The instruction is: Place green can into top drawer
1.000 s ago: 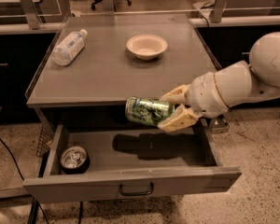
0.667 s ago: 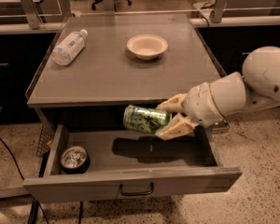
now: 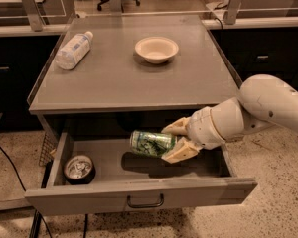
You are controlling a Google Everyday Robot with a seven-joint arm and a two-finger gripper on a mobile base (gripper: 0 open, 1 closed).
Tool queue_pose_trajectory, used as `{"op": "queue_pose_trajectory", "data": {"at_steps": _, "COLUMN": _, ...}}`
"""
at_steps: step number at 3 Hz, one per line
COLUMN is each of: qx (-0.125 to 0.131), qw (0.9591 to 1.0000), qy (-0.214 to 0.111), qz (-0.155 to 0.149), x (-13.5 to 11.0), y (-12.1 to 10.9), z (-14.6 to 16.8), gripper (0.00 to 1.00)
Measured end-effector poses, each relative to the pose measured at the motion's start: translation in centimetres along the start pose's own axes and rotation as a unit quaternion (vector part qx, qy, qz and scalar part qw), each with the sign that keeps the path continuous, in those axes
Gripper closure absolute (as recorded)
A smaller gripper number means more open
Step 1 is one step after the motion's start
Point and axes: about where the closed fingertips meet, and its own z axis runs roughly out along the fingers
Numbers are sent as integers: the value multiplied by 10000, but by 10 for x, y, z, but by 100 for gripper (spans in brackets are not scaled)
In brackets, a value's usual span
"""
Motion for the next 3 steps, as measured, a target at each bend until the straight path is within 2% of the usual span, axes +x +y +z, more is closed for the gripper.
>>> {"op": "queue_pose_trajectory", "data": {"at_steps": 1, "qx": 0, "qw": 10000, "qy": 0, "qz": 0, "x": 0, "y": 0, "z": 0, "gripper": 100}}
{"op": "queue_pose_trajectory", "data": {"at_steps": 3, "qx": -36, "qw": 9999, "qy": 30, "qz": 98, "x": 40, "y": 3, "z": 29, "gripper": 100}}
